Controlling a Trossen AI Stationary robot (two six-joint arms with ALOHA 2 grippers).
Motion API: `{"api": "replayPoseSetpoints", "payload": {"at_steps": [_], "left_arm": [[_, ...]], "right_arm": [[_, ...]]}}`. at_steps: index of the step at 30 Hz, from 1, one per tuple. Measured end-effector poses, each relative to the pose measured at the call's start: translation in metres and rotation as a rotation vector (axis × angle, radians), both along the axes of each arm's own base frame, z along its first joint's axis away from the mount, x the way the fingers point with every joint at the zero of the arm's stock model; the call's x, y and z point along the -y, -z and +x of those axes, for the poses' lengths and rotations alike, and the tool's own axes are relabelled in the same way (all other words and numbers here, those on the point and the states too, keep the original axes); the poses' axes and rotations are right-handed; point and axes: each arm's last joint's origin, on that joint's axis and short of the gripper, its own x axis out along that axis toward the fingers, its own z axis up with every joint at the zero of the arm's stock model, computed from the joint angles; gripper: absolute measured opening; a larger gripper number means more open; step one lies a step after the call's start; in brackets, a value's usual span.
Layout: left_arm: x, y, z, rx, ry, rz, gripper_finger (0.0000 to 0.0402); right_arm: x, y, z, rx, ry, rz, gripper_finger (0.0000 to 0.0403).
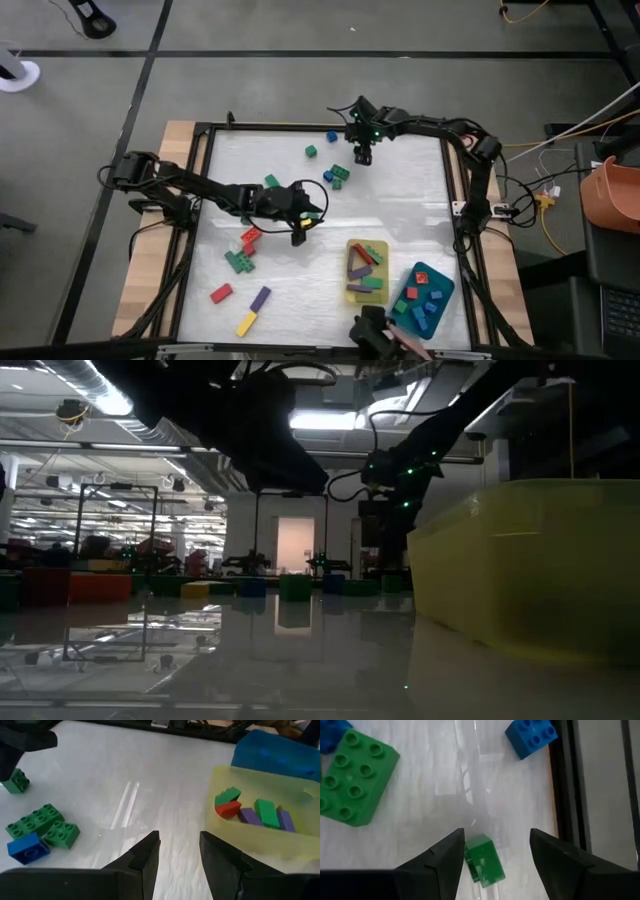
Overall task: Sort blocks by size
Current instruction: Put the small green game piece into the blue bin
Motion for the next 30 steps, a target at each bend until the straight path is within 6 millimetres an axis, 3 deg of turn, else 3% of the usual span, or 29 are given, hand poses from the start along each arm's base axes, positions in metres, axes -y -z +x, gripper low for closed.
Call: {"api": "replayPoseSetpoints", "payload": {"at_steps": [12,30], "left_arm": [[-0.001,0.014,-0.008,-0.05,-0.001,0.003,0.0129],[-0.001,0.015,-0.009,-0.049,0.0,0.003,0.0129]], "right_arm": [[0.01,0.01,0.004,-0.12,0.018,0.037,0.0225],[0.015,0.011,-0.005,-0.18,0.008,0.03,0.0224]]}}
